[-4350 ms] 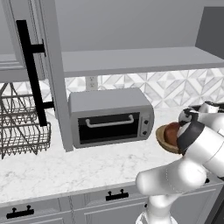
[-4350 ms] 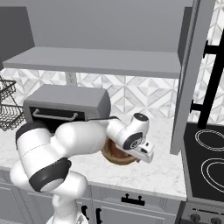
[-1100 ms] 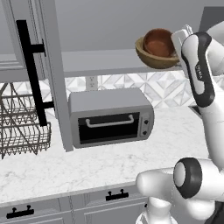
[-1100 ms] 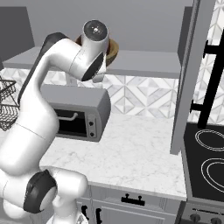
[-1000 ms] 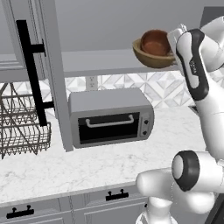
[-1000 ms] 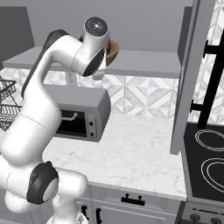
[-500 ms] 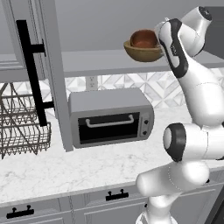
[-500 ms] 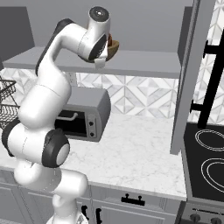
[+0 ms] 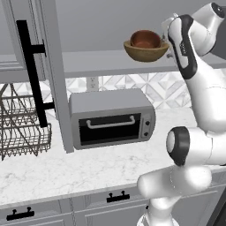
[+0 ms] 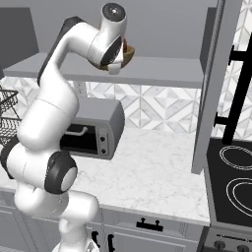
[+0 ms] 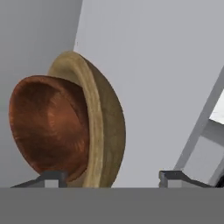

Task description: Pick up the bowls on the counter and stack them on top of one another in the open cabinet. Place the smaller bowl on top of the larger bowl.

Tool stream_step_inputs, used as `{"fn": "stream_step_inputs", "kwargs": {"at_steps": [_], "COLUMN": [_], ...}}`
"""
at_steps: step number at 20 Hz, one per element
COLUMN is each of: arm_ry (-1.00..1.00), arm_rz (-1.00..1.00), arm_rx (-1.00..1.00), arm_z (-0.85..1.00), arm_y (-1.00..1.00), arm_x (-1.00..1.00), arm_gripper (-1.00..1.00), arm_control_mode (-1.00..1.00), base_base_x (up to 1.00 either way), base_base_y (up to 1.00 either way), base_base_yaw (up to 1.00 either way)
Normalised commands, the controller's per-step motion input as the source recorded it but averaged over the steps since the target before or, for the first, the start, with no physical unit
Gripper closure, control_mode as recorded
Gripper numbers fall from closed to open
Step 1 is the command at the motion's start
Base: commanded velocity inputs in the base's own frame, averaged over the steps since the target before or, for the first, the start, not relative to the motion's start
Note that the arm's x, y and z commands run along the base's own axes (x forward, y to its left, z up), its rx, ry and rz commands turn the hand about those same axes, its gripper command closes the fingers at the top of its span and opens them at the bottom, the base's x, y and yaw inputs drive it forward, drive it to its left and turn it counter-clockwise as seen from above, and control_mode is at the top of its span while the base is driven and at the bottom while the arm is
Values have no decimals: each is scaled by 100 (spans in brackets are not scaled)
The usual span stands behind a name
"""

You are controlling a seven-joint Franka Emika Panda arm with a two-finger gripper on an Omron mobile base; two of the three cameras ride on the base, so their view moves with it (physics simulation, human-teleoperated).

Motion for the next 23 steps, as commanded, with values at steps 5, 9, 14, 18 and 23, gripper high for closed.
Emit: {"fn": "stream_step_inputs", "kwargs": {"at_steps": [5, 9, 14, 18, 23], "arm_ry": [-35, -36, -10, -45, -55], "arm_rz": [0, 0, 0, 0, -6], "arm_rx": [0, 0, -15, -9, 7], "arm_z": [-41, -100, -100, -76, 24], "arm_y": [-22, -42, -46, -51, -42], "arm_x": [-100, -100, -100, -100, -63], "arm_gripper": [-100, -100, -100, -100, -100], "arm_control_mode": [-100, -100, -100, -100, -100], "base_base_x": [0, 0, 0, 0, 0], "base_base_y": [0, 0, 0, 0, 0], "base_base_yaw": [0, 0, 0, 0, 0]}}
